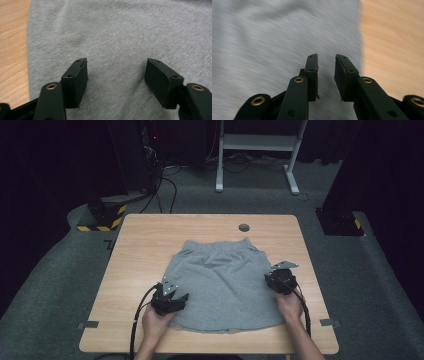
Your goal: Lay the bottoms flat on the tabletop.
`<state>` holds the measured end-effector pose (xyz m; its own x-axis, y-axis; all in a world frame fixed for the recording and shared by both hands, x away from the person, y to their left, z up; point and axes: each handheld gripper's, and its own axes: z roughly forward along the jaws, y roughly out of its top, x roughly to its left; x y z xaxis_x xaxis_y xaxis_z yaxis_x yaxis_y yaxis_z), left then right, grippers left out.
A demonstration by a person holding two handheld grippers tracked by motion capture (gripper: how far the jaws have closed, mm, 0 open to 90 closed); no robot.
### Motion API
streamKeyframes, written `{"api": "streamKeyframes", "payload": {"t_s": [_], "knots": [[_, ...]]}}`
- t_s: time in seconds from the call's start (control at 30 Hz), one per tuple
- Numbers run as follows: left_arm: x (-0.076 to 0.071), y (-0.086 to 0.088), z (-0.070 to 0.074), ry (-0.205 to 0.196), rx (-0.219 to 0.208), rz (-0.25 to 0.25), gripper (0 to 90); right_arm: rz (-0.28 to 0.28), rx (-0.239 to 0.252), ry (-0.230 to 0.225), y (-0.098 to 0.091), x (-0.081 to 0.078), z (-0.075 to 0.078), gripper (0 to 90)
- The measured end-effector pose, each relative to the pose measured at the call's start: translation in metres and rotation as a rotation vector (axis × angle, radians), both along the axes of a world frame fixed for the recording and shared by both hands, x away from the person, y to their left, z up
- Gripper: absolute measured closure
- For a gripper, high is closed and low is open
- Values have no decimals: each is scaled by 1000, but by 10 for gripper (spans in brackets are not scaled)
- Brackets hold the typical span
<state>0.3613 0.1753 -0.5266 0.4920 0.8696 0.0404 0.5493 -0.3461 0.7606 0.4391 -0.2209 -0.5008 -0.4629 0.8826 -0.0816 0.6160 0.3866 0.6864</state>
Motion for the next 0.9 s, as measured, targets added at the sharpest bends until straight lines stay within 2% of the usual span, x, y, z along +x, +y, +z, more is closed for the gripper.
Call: {"api": "streamKeyframes", "payload": {"t_s": [0.07,0.17,0.23,0.33,0.4,0.43,0.53,0.67,0.8,0.9], "knots": [[0,0,0,1,-3,1,350,61,12,-18,17,-1,4,707],[0,0,0,3,-5,1,350,141,41,1,42,4,4,681],[0,0,0,4,-6,1,350,172,52,17,55,8,1,668],[0,0,0,4,-7,1,350,181,31,33,65,11,-6,650],[0,0,0,4,-7,1,350,164,28,49,62,13,-11,637],[1,1,0,3,-1,-2,350,158,49,43,56,14,-12,636],[1,1,0,6,-8,-4,350,125,41,40,40,15,-12,624],[-1,7,1,22,-16,-45,377,103,52,41,22,10,-12,621],[-5,11,4,48,-5,-75,385,127,37,43,20,2,-11,607],[0,4,10,67,22,-83,395,145,18,39,27,-2,-8,585]]}}
